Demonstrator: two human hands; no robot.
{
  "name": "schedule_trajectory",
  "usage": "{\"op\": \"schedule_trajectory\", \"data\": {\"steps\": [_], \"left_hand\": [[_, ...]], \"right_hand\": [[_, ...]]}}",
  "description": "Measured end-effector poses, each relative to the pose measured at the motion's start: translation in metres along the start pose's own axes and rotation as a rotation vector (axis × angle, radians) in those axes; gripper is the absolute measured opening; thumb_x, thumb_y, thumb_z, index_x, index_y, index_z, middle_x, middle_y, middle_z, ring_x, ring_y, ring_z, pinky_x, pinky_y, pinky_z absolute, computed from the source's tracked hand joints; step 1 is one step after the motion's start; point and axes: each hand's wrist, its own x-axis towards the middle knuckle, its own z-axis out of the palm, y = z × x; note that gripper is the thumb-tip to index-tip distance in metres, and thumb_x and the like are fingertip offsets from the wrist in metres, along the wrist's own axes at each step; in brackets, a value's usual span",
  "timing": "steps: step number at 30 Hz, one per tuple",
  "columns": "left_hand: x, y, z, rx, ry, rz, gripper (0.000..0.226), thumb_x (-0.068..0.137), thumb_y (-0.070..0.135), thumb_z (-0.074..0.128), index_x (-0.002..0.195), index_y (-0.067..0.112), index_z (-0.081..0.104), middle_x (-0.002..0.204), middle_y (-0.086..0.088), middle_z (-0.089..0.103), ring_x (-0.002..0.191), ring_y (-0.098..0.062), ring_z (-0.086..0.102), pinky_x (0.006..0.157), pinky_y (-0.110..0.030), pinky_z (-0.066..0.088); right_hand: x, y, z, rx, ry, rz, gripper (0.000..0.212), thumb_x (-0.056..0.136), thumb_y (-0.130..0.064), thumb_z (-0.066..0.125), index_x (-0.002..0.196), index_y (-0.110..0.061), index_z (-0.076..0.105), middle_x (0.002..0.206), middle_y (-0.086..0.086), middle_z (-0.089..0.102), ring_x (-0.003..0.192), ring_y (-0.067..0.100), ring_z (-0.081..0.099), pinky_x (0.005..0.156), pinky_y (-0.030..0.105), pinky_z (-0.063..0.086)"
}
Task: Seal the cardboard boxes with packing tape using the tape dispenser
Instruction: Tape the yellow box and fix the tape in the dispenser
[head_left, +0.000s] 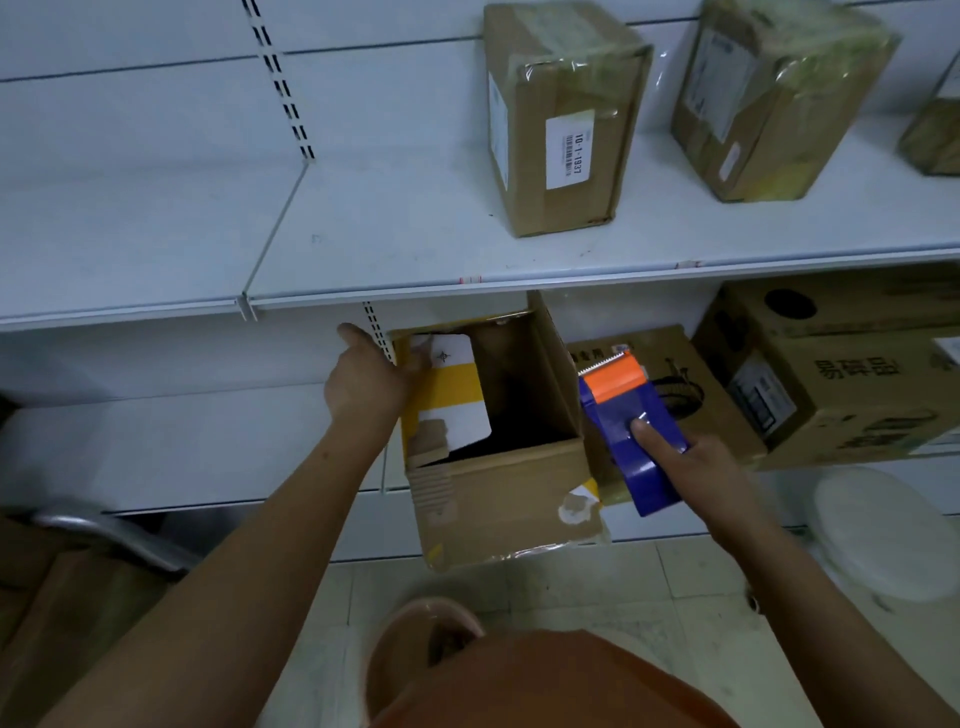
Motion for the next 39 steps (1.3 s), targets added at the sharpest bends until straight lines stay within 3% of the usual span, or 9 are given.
{"op": "schedule_trajectory", "data": {"steps": [3, 8, 15, 21, 26, 29, 33, 36, 39], "left_hand": [[0.006, -0.009, -0.007, 0.11, -0.047, 0.1, 0.091, 0.082, 0.074, 0.058, 0.153, 0.023, 0.031, 0.1, -0.01, 0.064, 0.089, -0.031, 0.065, 0.07, -0.035, 0.05], [0.016, -0.011, -0.022, 0.21, -0.12, 0.411, 0.035, 0.094, 0.038, 0.062, 0.105, 0.007, 0.072, 0.125, -0.014, 0.052, 0.116, -0.031, 0.053, 0.081, -0.039, 0.049], [0.025, -0.02, -0.027, -0.509, -0.29, 0.017, 0.061, 0.086, 0.062, 0.063, 0.121, 0.012, 0.058, 0.111, -0.012, 0.064, 0.097, -0.032, 0.065, 0.078, -0.052, 0.059], [0.001, -0.035, -0.024, -0.428, -0.356, 0.321, 0.023, 0.095, 0.047, 0.06, 0.111, 0.033, 0.069, 0.115, 0.004, 0.068, 0.11, -0.01, 0.061, 0.101, -0.037, 0.047], [-0.032, -0.08, -0.008, -0.065, -0.529, 0.563, 0.085, 0.074, 0.086, 0.048, 0.148, 0.058, 0.017, 0.166, 0.009, -0.005, 0.152, -0.021, 0.004, 0.12, -0.045, 0.016], [-0.046, -0.093, -0.003, -0.099, -0.449, 0.651, 0.065, 0.101, 0.051, 0.045, 0.152, 0.057, 0.004, 0.163, 0.021, -0.015, 0.152, -0.021, 0.013, 0.114, -0.047, 0.038], [-0.054, -0.095, -0.006, 0.163, -0.406, 0.702, 0.117, 0.081, -0.013, 0.056, 0.153, 0.046, -0.014, 0.16, 0.017, -0.03, 0.145, -0.023, 0.031, 0.062, -0.025, 0.053], [-0.058, -0.088, -0.012, 0.351, -0.45, 0.751, 0.127, 0.075, -0.009, 0.067, 0.152, 0.039, -0.023, 0.158, 0.008, -0.037, 0.119, -0.021, 0.054, 0.051, -0.017, 0.038], [-0.058, -0.089, -0.01, 0.396, -0.474, 0.812, 0.138, 0.073, 0.028, 0.086, 0.151, 0.036, -0.027, 0.156, 0.007, -0.04, 0.138, -0.022, 0.042, 0.069, -0.026, 0.054]], "right_hand": [[0.0, -0.001, -0.002, -0.011, -0.034, -0.014, 0.028, 0.092, -0.04, 0.06, 0.082, -0.014, 0.063, 0.069, -0.003, 0.069, 0.061, 0.008, 0.065, 0.056, 0.021, 0.042], [-0.003, -0.001, -0.001, -0.013, -0.069, -0.014, 0.027, 0.093, -0.037, 0.06, 0.081, -0.013, 0.063, 0.062, -0.002, 0.068, 0.056, 0.009, 0.065, 0.056, 0.022, 0.044], [-0.003, 0.002, 0.009, -0.125, -0.081, -0.094, 0.034, 0.088, -0.042, 0.064, 0.078, -0.009, 0.067, 0.064, 0.002, 0.07, 0.056, 0.011, 0.065, 0.057, 0.025, 0.045], [0.017, 0.0, 0.038, -0.342, -0.093, -0.079, 0.057, 0.082, -0.062, 0.06, 0.071, -0.007, 0.063, 0.065, 0.011, 0.067, 0.058, 0.019, 0.064, 0.056, 0.028, 0.044], [0.021, -0.017, 0.049, -0.3, -0.038, -0.037, 0.053, 0.086, -0.059, 0.06, 0.065, -0.011, 0.057, 0.063, 0.009, 0.064, 0.061, 0.02, 0.063, 0.056, 0.029, 0.044], [0.019, -0.017, 0.052, -0.24, -0.034, -0.038, 0.049, 0.087, -0.055, 0.061, 0.063, -0.013, 0.056, 0.061, 0.005, 0.063, 0.06, 0.019, 0.062, 0.057, 0.028, 0.044], [0.02, -0.016, 0.038, -0.088, -0.116, 0.068, 0.048, 0.084, -0.052, 0.067, 0.084, -0.004, 0.068, 0.076, 0.011, 0.073, 0.071, 0.025, 0.07, 0.068, 0.035, 0.052], [0.016, -0.02, 0.015, -0.047, -0.168, 0.136, 0.042, 0.083, -0.047, 0.07, 0.089, -0.006, 0.066, 0.077, 0.011, 0.072, 0.068, 0.023, 0.068, 0.059, 0.028, 0.048], [0.009, -0.018, 0.004, -0.119, -0.221, 0.148, 0.042, 0.082, -0.049, 0.07, 0.094, -0.008, 0.066, 0.084, 0.013, 0.073, 0.074, 0.027, 0.068, 0.063, 0.03, 0.049]]}}
